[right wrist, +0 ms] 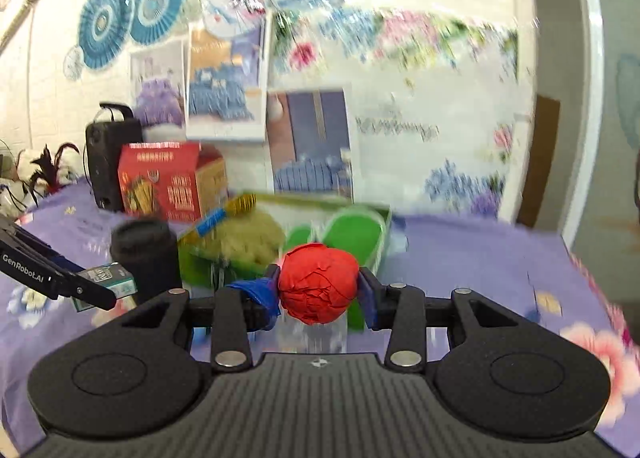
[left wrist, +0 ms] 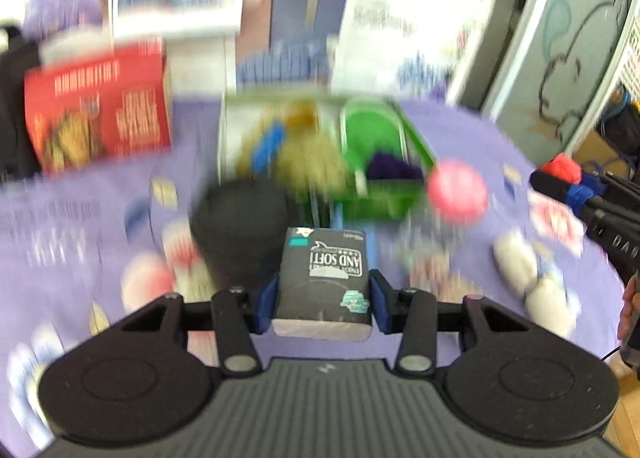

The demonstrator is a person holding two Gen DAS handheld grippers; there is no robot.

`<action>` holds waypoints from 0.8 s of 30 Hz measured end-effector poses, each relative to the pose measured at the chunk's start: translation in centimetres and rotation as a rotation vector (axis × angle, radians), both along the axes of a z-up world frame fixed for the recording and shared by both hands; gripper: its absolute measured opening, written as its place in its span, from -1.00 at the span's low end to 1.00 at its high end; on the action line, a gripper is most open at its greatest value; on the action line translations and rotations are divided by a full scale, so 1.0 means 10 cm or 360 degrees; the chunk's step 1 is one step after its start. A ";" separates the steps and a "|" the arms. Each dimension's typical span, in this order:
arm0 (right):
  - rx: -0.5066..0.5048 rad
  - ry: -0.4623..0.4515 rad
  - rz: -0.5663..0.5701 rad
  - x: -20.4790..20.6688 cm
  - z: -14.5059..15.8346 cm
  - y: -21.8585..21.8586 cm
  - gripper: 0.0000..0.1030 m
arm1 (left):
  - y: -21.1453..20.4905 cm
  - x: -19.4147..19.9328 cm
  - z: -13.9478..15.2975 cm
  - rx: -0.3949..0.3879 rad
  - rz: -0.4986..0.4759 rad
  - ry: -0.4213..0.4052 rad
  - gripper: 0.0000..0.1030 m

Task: Organize soft objects
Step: 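Carry the ball and tissue pack over the box and open both grippers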

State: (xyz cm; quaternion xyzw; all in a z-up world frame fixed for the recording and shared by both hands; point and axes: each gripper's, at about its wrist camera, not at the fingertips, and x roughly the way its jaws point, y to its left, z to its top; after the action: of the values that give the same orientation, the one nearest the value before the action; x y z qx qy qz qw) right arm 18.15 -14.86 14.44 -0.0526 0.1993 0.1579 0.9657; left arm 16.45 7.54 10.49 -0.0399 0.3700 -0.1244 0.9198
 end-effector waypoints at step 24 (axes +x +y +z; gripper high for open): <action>-0.0009 0.0335 0.0078 2.09 -0.20 0.29 -0.39 | -0.54 2.19 0.27 0.0283 0.0005 -0.0146 0.71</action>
State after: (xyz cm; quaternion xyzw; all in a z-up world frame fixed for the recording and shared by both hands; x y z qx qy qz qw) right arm 39.03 -11.99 12.44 -0.0435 0.2987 0.1856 0.9351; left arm 38.40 2.17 13.19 0.0470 0.3371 -0.0913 0.9358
